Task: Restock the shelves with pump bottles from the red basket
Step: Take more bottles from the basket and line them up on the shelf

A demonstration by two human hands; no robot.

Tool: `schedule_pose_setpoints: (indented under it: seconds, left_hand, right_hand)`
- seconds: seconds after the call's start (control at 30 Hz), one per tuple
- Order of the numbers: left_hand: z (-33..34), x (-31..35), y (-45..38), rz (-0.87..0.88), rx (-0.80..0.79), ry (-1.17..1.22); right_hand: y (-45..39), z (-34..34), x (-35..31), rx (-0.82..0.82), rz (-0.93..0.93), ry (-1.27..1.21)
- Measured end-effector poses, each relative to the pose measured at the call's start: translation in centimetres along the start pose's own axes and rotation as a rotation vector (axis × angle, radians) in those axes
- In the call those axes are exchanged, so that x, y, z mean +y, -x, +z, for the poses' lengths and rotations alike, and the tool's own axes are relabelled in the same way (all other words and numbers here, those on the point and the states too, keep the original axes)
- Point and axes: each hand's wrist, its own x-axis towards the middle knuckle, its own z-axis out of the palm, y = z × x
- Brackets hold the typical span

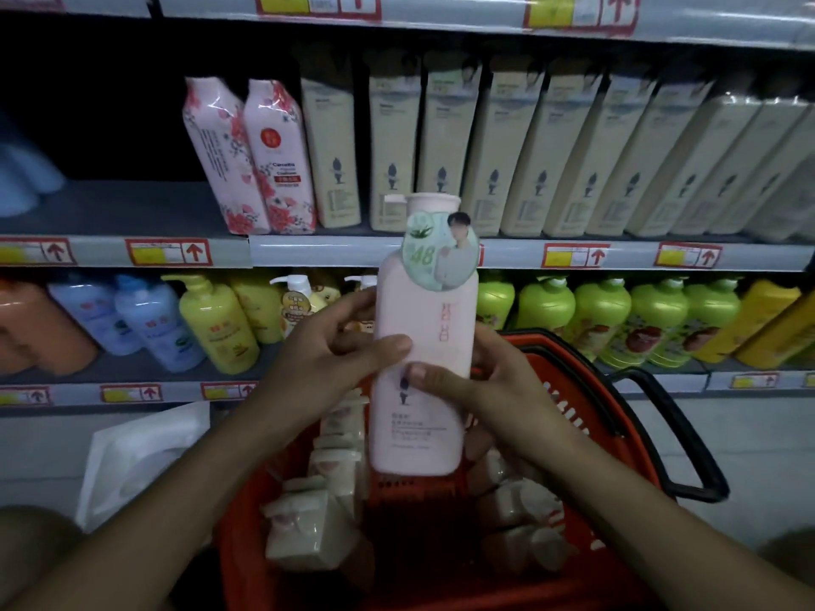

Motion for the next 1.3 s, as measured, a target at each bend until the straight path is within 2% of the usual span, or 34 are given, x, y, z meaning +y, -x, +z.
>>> schedule_pose_setpoints:
  seconds: [0.1,0.3,0.43,0.6,0.73,0.87,1.0,1.17,1.3]
  left_hand:
    - [-0.7,1.6,1.0,0.002,0.004,-0.001]
    - [-0.6,7.2,0.7,0.082,-0.035,-0.034]
    - [-0.2,12.2,0.1,0.129,0.011,0.036]
    - [0.7,17.1,-1.1,0.220,0.069,0.054]
    - [2.1,18.4,-2.8,0.256,0.066,0.059]
    - [3.7,19.4,-5.3,0.278,0.077,0.056]
    - [4.6,22.4,-9.1,0.357,0.097,0.057]
    - [4.1,28.1,-16.2,0.524,0.143,-0.047]
    - [3.9,30.2,-21.1,0.561,0.184,-0.080]
  right_hand:
    - [0.3,-0.3,-2.7,0.025,-0.037,-0.100]
    - [0.6,-0.8,-7.8,0.102,-0.116,-0.122]
    - [0.3,-1.8,-12.7,0.142,-0.180,-0.041]
    - [0.0,-4.0,-18.2,0.055,-0.267,0.062]
    - [-0.2,-4.9,-19.6,0.133,-0.357,0.114]
    - [-1.6,-6.5,-20.3,0.193,-0.422,0.072]
    - [-4.0,-8.5,-23.3,0.259,-0.570,0.140]
    - [-9.3,-11.5,-29.1,0.261,-0.729,0.193]
    - [-14.8,-13.3,-31.5,0.256,-0.771,0.223]
